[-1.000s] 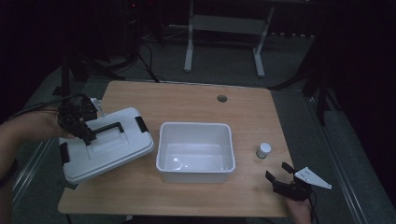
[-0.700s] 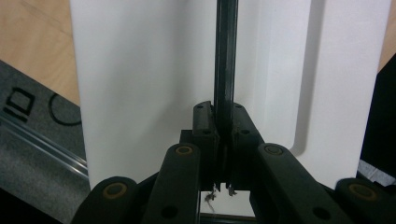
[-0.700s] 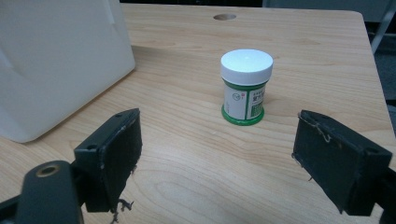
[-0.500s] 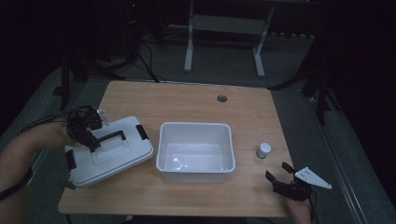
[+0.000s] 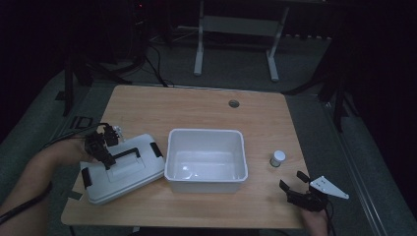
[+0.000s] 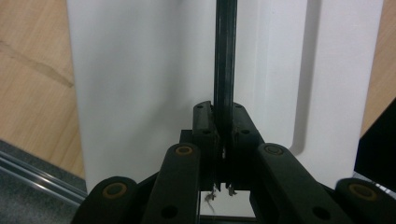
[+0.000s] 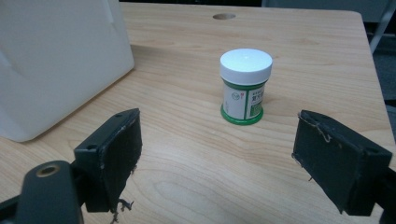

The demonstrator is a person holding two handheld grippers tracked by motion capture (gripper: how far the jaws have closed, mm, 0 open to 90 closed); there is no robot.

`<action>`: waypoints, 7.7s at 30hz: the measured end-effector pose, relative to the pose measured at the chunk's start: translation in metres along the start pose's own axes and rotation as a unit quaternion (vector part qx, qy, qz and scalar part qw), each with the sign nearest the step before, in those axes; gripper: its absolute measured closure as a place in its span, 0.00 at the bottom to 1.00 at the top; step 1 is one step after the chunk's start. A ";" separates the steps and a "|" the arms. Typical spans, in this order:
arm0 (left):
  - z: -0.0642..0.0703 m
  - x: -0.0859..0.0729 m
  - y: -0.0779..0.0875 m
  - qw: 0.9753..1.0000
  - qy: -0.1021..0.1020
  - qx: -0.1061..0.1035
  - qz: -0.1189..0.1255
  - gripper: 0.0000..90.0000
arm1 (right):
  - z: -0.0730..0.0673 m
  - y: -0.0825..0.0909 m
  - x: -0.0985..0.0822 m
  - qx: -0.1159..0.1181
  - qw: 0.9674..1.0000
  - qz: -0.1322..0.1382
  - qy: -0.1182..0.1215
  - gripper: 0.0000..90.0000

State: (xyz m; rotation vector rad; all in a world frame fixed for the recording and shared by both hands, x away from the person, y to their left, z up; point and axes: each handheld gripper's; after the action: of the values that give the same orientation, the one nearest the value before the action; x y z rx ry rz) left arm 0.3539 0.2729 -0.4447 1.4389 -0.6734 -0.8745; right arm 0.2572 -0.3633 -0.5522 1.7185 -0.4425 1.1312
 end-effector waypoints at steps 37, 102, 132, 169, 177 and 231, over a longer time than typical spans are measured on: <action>-0.010 0.003 -0.037 0.999 0.023 -0.031 -0.023 0.47 | 0.000 -0.002 0.001 0.002 1.000 -0.011 0.002 0.17; 0.002 -0.002 -0.024 0.999 0.036 -0.035 -0.006 0.34 | 0.027 -0.025 0.097 -0.045 0.874 -0.483 0.019 0.16; 0.000 0.003 -0.036 0.997 0.060 -0.052 -0.026 0.15 | 0.011 -0.078 0.148 -0.027 0.875 -0.481 0.047 0.15; 0.000 0.004 -0.041 0.997 0.048 -0.056 -0.030 0.18 | 0.009 -0.126 0.158 -0.030 0.842 -0.533 0.073 0.43; 0.002 0.005 -0.042 0.997 0.046 -0.055 -0.032 0.18 | 0.011 -0.125 0.155 -0.026 0.842 -0.535 0.067 0.43; 0.006 0.008 -0.035 0.998 0.033 -0.042 -0.037 0.18 | -0.048 -0.060 0.183 0.105 0.766 -0.527 0.352 0.56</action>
State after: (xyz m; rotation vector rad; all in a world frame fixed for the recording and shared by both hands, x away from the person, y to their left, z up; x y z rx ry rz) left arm 0.3491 0.2653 -0.4802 1.4177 -0.5306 -0.8986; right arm 0.3683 -0.2572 -0.4268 1.2149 1.0535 0.8408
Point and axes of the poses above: each handheld gripper's, and its own axes: y roughly backward along the jaws, x roughly out of its top, z roughly to its right, and after that the axes turned 10 degrees about -z, right-handed
